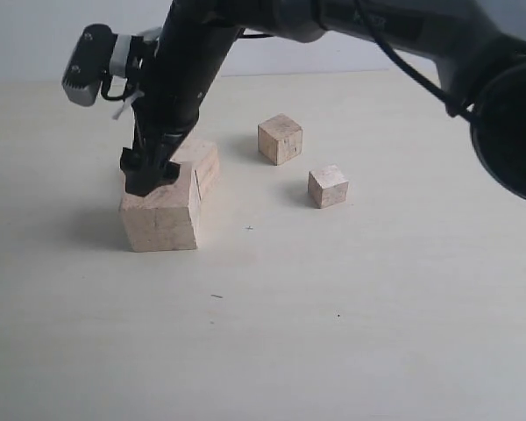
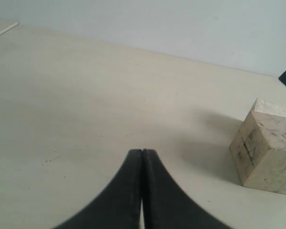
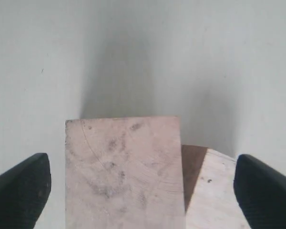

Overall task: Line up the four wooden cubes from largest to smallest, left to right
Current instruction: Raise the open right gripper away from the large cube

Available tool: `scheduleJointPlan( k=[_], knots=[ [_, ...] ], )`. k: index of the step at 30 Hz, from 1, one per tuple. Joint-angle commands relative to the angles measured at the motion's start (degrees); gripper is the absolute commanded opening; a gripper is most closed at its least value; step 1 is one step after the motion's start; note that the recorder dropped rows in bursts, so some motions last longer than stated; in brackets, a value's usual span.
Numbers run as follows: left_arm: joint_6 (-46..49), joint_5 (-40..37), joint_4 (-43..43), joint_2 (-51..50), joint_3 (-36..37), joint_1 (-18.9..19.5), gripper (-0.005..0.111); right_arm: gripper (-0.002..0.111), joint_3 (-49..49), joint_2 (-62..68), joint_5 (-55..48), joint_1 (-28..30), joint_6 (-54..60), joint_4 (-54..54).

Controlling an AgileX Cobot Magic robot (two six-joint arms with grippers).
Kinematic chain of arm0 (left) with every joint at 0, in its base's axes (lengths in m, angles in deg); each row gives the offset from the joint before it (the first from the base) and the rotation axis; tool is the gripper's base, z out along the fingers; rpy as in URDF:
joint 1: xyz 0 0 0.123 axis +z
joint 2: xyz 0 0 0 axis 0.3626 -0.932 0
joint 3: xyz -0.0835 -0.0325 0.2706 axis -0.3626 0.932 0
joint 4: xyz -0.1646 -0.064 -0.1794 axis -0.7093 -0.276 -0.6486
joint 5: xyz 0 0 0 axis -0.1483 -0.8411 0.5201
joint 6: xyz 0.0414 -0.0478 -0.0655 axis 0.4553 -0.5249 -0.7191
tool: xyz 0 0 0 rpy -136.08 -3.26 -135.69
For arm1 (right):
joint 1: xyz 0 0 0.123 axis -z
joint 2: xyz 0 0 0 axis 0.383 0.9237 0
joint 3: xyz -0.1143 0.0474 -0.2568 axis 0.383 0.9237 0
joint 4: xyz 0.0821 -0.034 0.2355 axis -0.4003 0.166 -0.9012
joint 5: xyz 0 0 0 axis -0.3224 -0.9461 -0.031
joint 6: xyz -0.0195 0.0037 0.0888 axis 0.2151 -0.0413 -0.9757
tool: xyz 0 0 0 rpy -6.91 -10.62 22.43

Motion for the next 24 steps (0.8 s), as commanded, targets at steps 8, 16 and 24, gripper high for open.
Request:
scheduleJointPlan(
  k=[8,16,24],
  knots=[
    [-0.1,0.3,0.1,0.3,0.1,-0.2,0.000,0.089,-0.1,-5.4,8.5,0.9,-22.4,20.7],
    [-0.1,0.3,0.1,0.3,0.1,-0.2,0.000,0.089,-0.1,-5.2,14.1,5.7,-44.2,21.2],
    [-0.1,0.3,0.1,0.3,0.1,-0.2,0.000,0.072,-0.1,-5.2,6.3,7.8,-54.4,21.0]
  ],
)
